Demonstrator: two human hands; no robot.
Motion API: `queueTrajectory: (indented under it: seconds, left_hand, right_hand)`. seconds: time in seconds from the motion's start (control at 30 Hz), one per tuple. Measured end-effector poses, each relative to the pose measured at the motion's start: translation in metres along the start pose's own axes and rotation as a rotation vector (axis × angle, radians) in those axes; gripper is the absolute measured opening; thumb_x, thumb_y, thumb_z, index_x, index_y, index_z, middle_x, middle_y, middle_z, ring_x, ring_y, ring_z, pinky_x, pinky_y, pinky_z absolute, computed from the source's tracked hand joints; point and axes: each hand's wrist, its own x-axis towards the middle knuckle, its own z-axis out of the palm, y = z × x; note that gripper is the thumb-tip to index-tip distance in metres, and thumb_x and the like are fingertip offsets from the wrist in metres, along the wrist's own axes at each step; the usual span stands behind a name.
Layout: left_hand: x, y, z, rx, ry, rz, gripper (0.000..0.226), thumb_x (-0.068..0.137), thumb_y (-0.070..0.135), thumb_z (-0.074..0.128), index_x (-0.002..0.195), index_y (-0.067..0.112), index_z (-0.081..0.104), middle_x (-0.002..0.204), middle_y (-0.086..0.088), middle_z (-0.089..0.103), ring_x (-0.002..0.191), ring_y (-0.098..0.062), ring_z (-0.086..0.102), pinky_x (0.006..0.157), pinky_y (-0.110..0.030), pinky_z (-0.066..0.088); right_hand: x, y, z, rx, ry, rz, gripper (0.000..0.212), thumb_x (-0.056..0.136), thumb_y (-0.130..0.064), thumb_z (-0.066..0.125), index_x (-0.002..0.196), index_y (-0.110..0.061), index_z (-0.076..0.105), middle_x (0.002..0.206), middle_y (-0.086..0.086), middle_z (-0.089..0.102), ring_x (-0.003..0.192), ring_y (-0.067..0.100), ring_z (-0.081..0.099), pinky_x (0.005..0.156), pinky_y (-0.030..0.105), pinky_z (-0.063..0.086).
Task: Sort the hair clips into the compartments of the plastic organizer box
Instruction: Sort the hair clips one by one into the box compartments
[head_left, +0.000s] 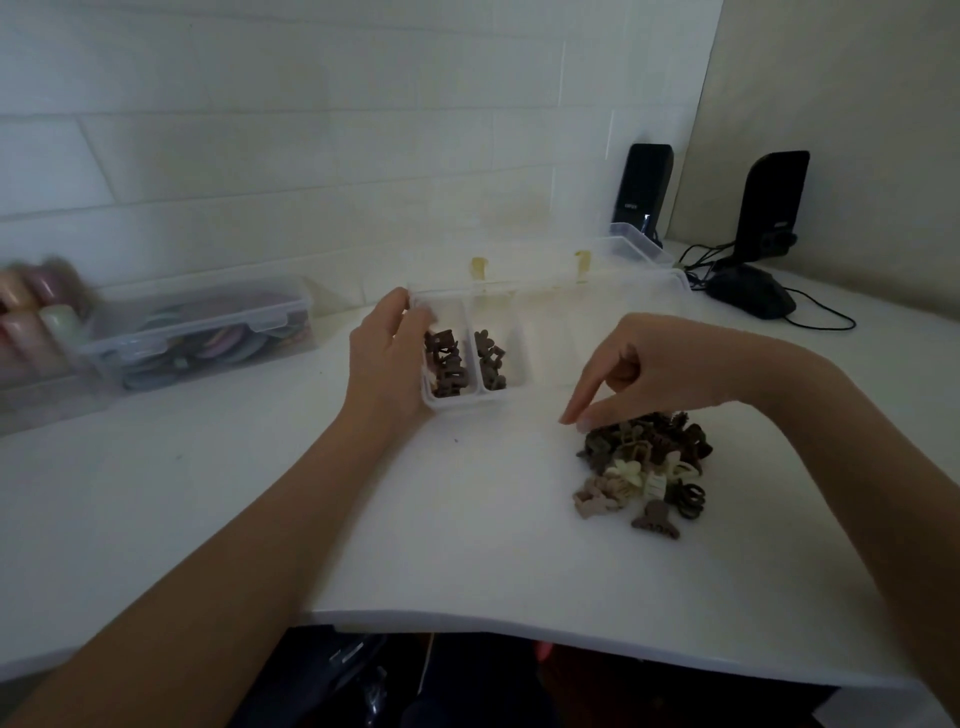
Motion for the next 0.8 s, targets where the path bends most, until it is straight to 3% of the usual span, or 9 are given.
queueTrajectory:
  seconds: [0.13,0.2,0.23,0.33,0.4,0.47,0.57,0.63,0.8]
  left_hand:
    - [0.000,-0.004,-0.001,0.024,-0.017,0.006,0.044,0.073,0.039,0.044,0.079,-0.004,0.052,0.064,-0.004,0.043,0.056,-0.010,0.045,0.051,-0.017,0.034]
    - [-0.001,-0.010,-0.003,0.158,-0.054,0.035,0.013,0.086,0.016,0.053,0.076,0.024,0.052,0.069,0.012,0.044,0.055,0.010,0.049,0.054,-0.005,0.039]
    - [-0.001,-0.011,-0.002,0.183,-0.044,0.039,0.023,0.087,0.011,0.054,0.076,0.030,0.049,0.071,0.015,0.043,0.057,0.016,0.049,0.056,-0.002,0.039]
    - [0.001,-0.012,-0.002,0.101,-0.019,0.050,0.030,0.081,0.029,0.047,0.079,0.001,0.054,0.066,0.005,0.043,0.053,0.002,0.044,0.051,-0.008,0.035]
    - [0.001,-0.016,-0.003,0.157,-0.058,0.051,0.006,0.087,0.013,0.054,0.085,0.008,0.055,0.073,0.005,0.049,0.058,0.008,0.048,0.056,-0.003,0.037]
    - [0.000,-0.021,-0.004,0.248,-0.072,0.082,0.024,0.088,0.001,0.057,0.088,0.024,0.050,0.079,0.011,0.049,0.065,0.021,0.049,0.062,0.002,0.037]
    - [0.000,-0.016,-0.002,0.180,-0.048,0.059,0.006,0.088,0.009,0.055,0.084,0.011,0.051,0.072,0.008,0.047,0.058,0.009,0.048,0.055,-0.004,0.037]
    - [0.001,-0.008,0.000,0.041,-0.004,0.033,0.019,0.087,0.015,0.048,0.074,0.002,0.045,0.063,0.004,0.041,0.052,0.000,0.037,0.048,-0.010,0.031]
    - [-0.006,-0.002,0.005,0.048,-0.058,0.107,0.033,0.093,0.007,0.044,0.064,0.019,0.034,0.058,0.006,0.037,0.050,0.000,0.034,0.048,-0.011,0.029]
  right_hand:
    - [-0.004,0.009,-0.004,0.076,-0.155,0.114,0.016,0.077,-0.035,0.072,0.093,-0.037,0.074,0.047,0.003,0.053,0.041,0.010,0.042,0.049,0.011,0.036]
    - [-0.003,0.010,-0.003,0.075,-0.187,0.117,0.016,0.077,-0.036,0.072,0.092,-0.038,0.073,0.051,0.008,0.056,0.042,0.010,0.044,0.050,0.013,0.037]
    - [-0.003,0.010,-0.002,0.071,-0.192,0.113,0.015,0.076,-0.036,0.072,0.092,-0.038,0.073,0.051,0.007,0.056,0.042,0.010,0.044,0.051,0.014,0.037]
    - [0.000,0.008,0.001,0.068,-0.192,0.099,0.012,0.077,-0.034,0.072,0.088,-0.032,0.074,0.045,-0.003,0.050,0.040,0.008,0.042,0.048,0.013,0.036]
    - [0.001,0.006,0.002,0.063,-0.182,0.093,0.010,0.078,-0.034,0.071,0.086,-0.029,0.074,0.042,-0.008,0.046,0.040,0.008,0.039,0.047,0.012,0.036]
    - [0.001,0.004,0.002,0.071,-0.163,0.086,0.009,0.081,-0.031,0.069,0.085,-0.025,0.074,0.041,-0.008,0.046,0.039,0.008,0.038,0.045,0.009,0.034]
    - [0.001,0.003,0.001,0.087,-0.091,0.044,0.010,0.083,-0.028,0.067,0.084,-0.021,0.073,0.040,-0.007,0.043,0.038,0.008,0.034,0.046,0.008,0.033]
    - [0.000,0.001,0.000,0.114,-0.019,-0.004,0.010,0.083,-0.028,0.066,0.085,-0.021,0.073,0.042,-0.003,0.043,0.037,0.010,0.033,0.045,0.009,0.033]
    - [0.001,-0.007,0.000,0.221,0.268,-0.147,0.019,0.079,-0.031,0.065,0.085,-0.014,0.072,0.043,0.004,0.038,0.038,0.015,0.028,0.039,0.016,0.031]
